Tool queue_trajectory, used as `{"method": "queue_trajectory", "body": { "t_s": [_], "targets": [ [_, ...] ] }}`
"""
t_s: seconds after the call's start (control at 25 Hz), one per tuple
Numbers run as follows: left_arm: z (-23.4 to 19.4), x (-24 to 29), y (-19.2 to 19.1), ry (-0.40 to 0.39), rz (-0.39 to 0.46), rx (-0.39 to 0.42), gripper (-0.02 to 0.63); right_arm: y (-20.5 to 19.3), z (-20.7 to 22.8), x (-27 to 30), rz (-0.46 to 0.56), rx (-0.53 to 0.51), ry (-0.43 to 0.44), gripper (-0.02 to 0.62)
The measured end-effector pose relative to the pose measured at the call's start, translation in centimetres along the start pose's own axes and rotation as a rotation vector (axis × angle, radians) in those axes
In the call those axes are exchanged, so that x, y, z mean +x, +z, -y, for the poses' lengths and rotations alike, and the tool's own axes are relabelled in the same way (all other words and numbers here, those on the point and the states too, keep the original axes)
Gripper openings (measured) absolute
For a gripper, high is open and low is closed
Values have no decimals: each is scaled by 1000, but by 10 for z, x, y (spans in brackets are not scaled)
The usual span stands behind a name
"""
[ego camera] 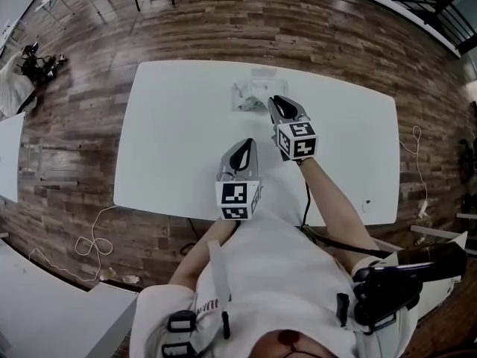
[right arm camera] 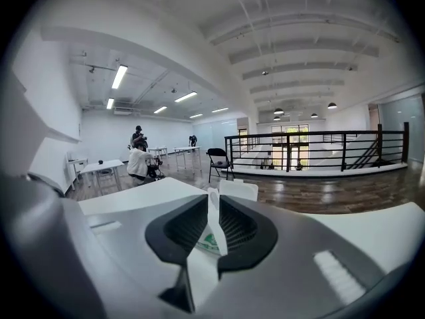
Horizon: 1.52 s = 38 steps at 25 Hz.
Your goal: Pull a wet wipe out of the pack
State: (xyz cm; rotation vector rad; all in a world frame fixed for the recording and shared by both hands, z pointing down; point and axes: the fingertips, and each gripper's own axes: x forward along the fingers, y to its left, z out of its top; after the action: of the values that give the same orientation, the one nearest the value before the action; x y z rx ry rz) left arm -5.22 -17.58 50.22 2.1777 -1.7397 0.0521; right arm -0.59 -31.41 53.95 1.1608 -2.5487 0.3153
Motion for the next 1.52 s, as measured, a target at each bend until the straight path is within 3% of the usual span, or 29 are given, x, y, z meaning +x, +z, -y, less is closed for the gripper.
{"method": "queue_trajectory", "body": {
  "t_s": [0.68, 1.24, 1.52],
  "targets": [
    [-12, 5, 0, 16, -2, -7, 3, -23, 11, 48, -139, -101, 27, 138],
    [-8, 6, -3, 7, -9, 0, 3, -58, 9, 61, -278, -170, 61, 149],
    [-10, 6, -4, 12, -15, -6, 2, -61, 10, 62, -309, -208, 58, 116]
  ]
}}
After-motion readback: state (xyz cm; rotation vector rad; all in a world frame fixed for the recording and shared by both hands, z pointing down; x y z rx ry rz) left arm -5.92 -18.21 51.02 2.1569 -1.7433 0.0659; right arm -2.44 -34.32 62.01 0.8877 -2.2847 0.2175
